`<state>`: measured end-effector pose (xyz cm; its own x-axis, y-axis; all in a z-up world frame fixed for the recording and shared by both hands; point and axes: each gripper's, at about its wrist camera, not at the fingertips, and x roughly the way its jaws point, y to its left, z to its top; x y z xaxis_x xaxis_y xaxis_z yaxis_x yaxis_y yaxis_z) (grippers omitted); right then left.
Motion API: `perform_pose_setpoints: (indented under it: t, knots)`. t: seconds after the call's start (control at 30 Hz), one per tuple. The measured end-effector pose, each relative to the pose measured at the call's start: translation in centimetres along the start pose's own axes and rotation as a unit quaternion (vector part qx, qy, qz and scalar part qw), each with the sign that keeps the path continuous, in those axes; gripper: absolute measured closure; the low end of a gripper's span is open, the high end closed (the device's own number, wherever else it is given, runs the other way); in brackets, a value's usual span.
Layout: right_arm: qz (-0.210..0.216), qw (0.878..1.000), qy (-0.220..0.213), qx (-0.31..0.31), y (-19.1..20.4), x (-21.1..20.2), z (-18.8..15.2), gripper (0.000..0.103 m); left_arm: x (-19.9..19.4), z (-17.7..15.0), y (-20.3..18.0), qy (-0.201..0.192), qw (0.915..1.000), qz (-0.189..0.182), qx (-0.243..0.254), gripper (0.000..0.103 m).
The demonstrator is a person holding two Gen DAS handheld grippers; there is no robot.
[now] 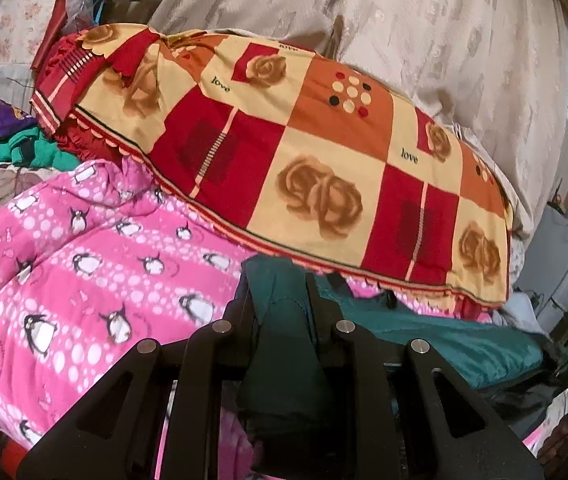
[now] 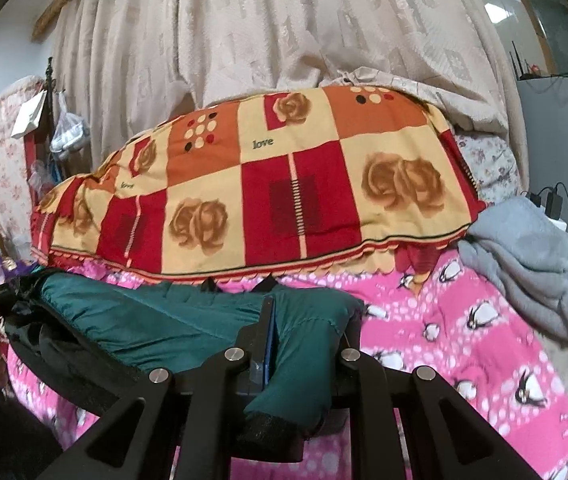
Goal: Fold large clothes
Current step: 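Fold the held hem over toward the collar with both tools, lower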
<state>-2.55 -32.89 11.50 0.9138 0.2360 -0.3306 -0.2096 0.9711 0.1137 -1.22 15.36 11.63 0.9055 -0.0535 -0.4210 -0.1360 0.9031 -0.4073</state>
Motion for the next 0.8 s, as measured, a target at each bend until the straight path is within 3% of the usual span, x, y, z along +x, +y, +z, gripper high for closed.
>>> perform_pose_setpoints:
  t: [0.23,0.43,0.57,0.8]
  knots:
    - [-0.023,0.999,-0.007,0.041,-1.0,5.4,3.5,0.090,4.1,3.9,-2.2,-0.017,0.9997,0.008,-0.012,0.086]
    - [-0.030,0.995,0.003,0.095,-3.0,12.6,6.6,0.090,12.8,6.5,-2.9,0.017,0.9989,0.041,0.017,0.086]
    - [-0.053,0.995,0.013,0.078,-2.9,17.5,6.1,0.090,17.4,5.8,-3.0,0.028,0.9969,0.061,0.042,0.086]
    - [-0.069,0.992,0.056,0.086,-4.6,24.3,3.6,0.090,24.4,2.6,-1.5,0.050,0.9955,0.071,0.039,0.086]
